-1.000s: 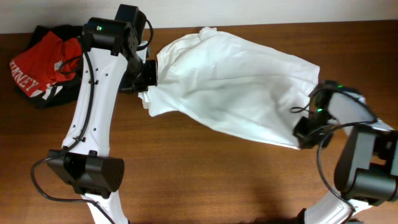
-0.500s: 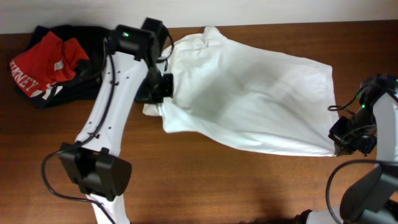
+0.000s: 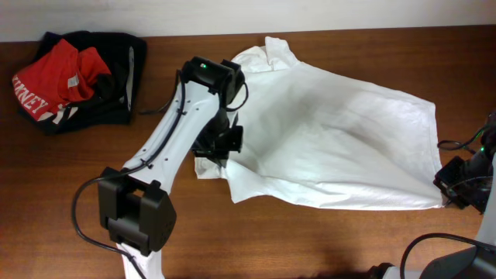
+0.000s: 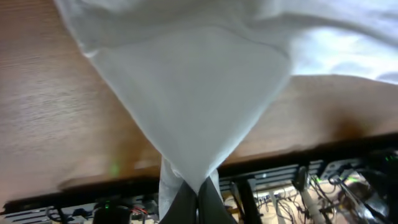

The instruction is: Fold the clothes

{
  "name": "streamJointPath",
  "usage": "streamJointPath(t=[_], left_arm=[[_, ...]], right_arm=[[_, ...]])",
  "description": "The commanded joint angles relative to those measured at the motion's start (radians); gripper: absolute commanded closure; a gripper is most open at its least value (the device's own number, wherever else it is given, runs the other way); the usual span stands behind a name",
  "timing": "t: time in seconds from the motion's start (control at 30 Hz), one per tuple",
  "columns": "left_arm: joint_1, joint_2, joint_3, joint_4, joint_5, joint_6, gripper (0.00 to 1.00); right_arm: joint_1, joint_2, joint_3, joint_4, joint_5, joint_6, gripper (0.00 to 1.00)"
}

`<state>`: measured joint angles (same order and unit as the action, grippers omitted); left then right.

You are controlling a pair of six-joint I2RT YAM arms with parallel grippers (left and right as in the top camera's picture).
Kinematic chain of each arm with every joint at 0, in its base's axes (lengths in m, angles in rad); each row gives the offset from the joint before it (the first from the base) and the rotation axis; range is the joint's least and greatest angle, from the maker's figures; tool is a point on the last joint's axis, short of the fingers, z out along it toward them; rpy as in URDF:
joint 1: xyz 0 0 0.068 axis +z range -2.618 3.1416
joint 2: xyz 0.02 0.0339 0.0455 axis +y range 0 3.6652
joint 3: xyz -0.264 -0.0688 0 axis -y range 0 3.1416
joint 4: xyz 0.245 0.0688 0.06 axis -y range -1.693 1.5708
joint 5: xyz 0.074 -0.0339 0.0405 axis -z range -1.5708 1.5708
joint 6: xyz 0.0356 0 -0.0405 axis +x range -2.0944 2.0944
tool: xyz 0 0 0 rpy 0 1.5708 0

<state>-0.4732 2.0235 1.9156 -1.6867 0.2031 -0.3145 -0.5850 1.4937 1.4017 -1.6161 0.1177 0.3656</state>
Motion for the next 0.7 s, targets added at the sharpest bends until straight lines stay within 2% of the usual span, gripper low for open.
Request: streamJointPath(t=[0.0,0.03,0.1,0.23,0.3,0.37,0.43,0.67], left_arm=[[-0.040,-0.010,-0.004,-0.002,0.112,-0.008,1.00],[-0.057,-0.013,-0.004,-0.002,0.135,-0.006,1.00],[-0.070,-0.018,-0.004,-0.002,0.082,-0.006,1.00],[-0.048,-0.018,-0.004,0.016,-0.191,-0.040,1.00],[-0.013,-0.018,-0.004,0.083,-0.281,-0.040,1.00],[0.052,-0.018,-0.004,0.208,-0.286,-0.030,0.99],[0.091,-0.018,-0.004,0.271,-0.286,-0.015,1.00],[0.124,-0.015,-0.004,0.365,-0.286,0.002,1.00]], right_arm=[[-0.006,-0.014,0.018,-0.008,0.034,-0.014,0.96],[-0.006,-0.014,0.018,-0.008,0.034,-0.014,0.96],[-0.006,-0.014,0.018,-0.001,0.035,-0.014,0.96],[-0.006,-0.014,0.018,0.032,0.064,-0.014,0.96],[-0.006,-0.014,0.018,0.063,0.064,-0.014,0.95],[-0.006,-0.014,0.017,0.093,0.063,-0.014,0.94],[-0.005,-0.014,0.014,0.106,0.056,-0.014,0.93],[-0.005,-0.013,-0.022,0.123,0.017,-0.014,0.91]])
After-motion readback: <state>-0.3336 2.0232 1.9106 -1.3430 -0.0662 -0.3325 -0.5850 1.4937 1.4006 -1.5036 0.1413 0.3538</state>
